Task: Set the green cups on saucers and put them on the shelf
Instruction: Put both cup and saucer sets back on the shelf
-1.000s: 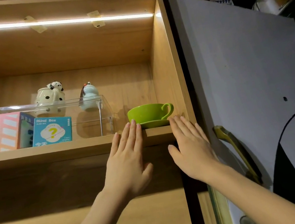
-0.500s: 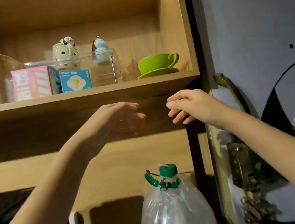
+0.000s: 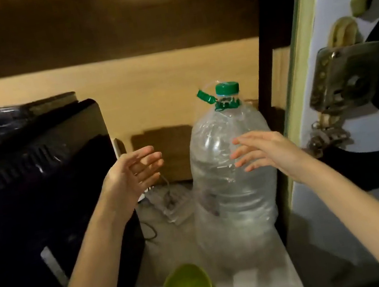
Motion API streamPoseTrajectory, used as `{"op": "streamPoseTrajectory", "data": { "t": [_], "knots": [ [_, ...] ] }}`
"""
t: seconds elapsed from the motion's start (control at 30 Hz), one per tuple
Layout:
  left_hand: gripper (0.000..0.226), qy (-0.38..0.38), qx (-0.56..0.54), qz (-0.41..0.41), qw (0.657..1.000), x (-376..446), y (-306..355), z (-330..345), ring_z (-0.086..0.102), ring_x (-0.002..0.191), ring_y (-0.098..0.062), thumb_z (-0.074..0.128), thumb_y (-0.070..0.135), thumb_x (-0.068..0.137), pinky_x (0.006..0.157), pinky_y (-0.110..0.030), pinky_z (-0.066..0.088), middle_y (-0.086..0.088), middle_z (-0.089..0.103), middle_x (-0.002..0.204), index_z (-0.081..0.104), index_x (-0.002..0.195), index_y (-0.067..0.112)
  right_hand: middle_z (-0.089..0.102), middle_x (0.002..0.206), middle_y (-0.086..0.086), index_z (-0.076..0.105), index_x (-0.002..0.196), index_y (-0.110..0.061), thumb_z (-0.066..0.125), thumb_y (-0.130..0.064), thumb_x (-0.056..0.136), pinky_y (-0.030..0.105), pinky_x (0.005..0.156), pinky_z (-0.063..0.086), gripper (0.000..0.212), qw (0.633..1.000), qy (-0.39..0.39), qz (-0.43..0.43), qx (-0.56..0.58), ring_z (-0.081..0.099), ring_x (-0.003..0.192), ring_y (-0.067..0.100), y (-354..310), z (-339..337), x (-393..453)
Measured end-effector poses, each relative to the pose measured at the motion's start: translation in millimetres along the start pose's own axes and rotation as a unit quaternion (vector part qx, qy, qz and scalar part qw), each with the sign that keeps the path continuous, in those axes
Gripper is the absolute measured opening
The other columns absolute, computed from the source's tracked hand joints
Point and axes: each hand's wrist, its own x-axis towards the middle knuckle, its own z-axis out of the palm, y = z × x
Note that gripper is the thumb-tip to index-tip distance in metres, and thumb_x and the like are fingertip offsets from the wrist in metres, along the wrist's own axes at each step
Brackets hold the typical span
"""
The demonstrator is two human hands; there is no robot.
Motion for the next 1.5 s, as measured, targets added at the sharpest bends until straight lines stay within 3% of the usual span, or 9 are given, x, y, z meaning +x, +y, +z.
{"op": "streamPoseTrajectory", "data": {
  "t": [0.2, 0.43, 0.6, 0.83, 0.97, 1.07, 1.27, 1.4, 1.5],
  "knots": [
    [0.032, 0.128, 0.079, -0.111, 0.982, -23.0, -107.3, -43.1, 0.063, 0.085, -0.016, 0.032, 0.019, 0.093, 0.075, -0.027, 0.047, -0.006, 0.066, 0.092, 0.062, 0.100, 0.009, 0.069, 0.078, 0.008, 0.061, 0.095, -0.011, 0.051, -0.022, 0.091, 0.028, 0.059, 0.053, 0.015, 0.988, -0.030, 0.151, 0.032, 0.067, 0.064, 0.018, 116.2, 47.2, -5.8],
    [0.026, 0.238, 0.140, -0.275, 0.921, -52.8, -208.7, -104.7, 0.058, 0.070, -0.021, 0.040, 0.010, 0.090, 0.061, -0.032, 0.045, -0.013, 0.061, 0.085, 0.061, 0.100, 0.000, 0.060, 0.071, 0.008, 0.055, 0.090, -0.010, 0.044, -0.020, 0.094, 0.018, 0.038, 0.045, 0.015, 0.950, -0.076, 0.300, 0.027, 0.059, 0.035, 0.003, 229.5, 95.8, -15.3],
    [0.026, 0.149, 0.268, -0.377, 0.874, -68.4, -242.0, -117.7, 0.061, 0.056, -0.017, 0.040, 0.021, 0.092, 0.051, -0.025, 0.048, -0.008, 0.061, 0.070, 0.059, 0.077, 0.011, 0.058, 0.071, 0.016, 0.048, 0.104, -0.005, 0.042, -0.020, 0.095, 0.026, 0.039, 0.053, 0.018, 0.918, -0.101, 0.382, 0.025, 0.062, 0.036, 0.013, 261.2, 118.6, -24.1],
    [0.019, 0.104, 0.295, -0.356, 0.881, -69.0, -250.3, -114.9, 0.062, 0.037, -0.006, 0.046, 0.008, 0.091, 0.039, -0.019, 0.052, -0.011, 0.060, 0.067, 0.054, 0.074, 0.008, 0.056, 0.060, 0.013, 0.048, 0.075, -0.014, 0.043, 0.000, 0.088, 0.027, 0.036, 0.051, 0.020, 0.925, -0.086, 0.369, -0.040, 0.055, 0.026, 0.008, 276.3, 149.2, -28.9],
    [0.014, 0.096, 0.324, -0.341, 0.877, -67.9, -253.8, -114.1, 0.064, 0.040, -0.012, 0.051, 0.005, 0.088, 0.040, -0.023, 0.053, -0.012, 0.061, 0.065, 0.053, 0.074, 0.007, 0.057, 0.058, 0.004, 0.054, 0.084, -0.012, 0.050, 0.002, 0.077, 0.034, 0.045, 0.055, 0.016, 0.933, -0.080, 0.336, -0.098, 0.054, 0.029, 0.005, 286.7, 153.5, -27.1],
    [0.017, 0.104, 0.331, -0.328, 0.878, -68.7, -257.2, -115.6, 0.065, 0.045, -0.016, 0.056, 0.000, 0.083, 0.043, -0.024, 0.055, -0.012, 0.062, 0.065, 0.052, 0.070, 0.008, 0.054, 0.054, 0.007, 0.052, 0.088, -0.009, 0.047, 0.006, 0.080, 0.020, 0.032, 0.046, 0.018, 0.935, -0.070, 0.336, -0.089, 0.051, 0.025, 0.004, 281.4, 153.1, -27.7],
    [0.013, 0.088, 0.327, -0.328, 0.882, -69.2, -256.1, -119.5, 0.067, 0.047, -0.015, 0.056, -0.001, 0.084, 0.045, -0.023, 0.056, -0.014, 0.064, 0.068, 0.055, 0.074, 0.008, 0.055, 0.031, -0.001, 0.048, 0.093, -0.008, 0.040, 0.010, 0.084, 0.017, 0.027, 0.041, 0.022, 0.931, -0.070, 0.353, -0.061, 0.052, 0.023, 0.008, 274.2, 151.6, -29.7],
    [0.007, 0.085, 0.300, -0.317, 0.896, -71.4, -251.7, -116.8, 0.066, 0.044, -0.013, 0.058, 0.000, 0.083, 0.046, -0.023, 0.056, -0.013, 0.064, 0.066, 0.055, 0.081, 0.006, 0.056, 0.040, 0.004, 0.048, 0.095, -0.008, 0.042, 0.010, 0.084, 0.021, 0.031, 0.047, 0.022, 0.935, -0.074, 0.343, -0.048, 0.053, 0.024, 0.009, 267.0, 146.1, -30.5],
    [0.006, 0.074, 0.261, -0.302, 0.914, -70.1, -239.5, -110.7, 0.065, 0.043, -0.008, 0.059, 0.003, 0.084, 0.045, -0.018, 0.054, -0.003, 0.066, 0.055, 0.056, 0.087, 0.007, 0.052, 0.029, -0.002, 0.052, 0.096, -0.008, 0.048, 0.008, 0.079, 0.038, 0.053, 0.059, 0.024, 0.945, -0.072, 0.318, -0.020, 0.051, 0.028, 0.011, 260.6, 137.1, -29.8]
  ]
}}
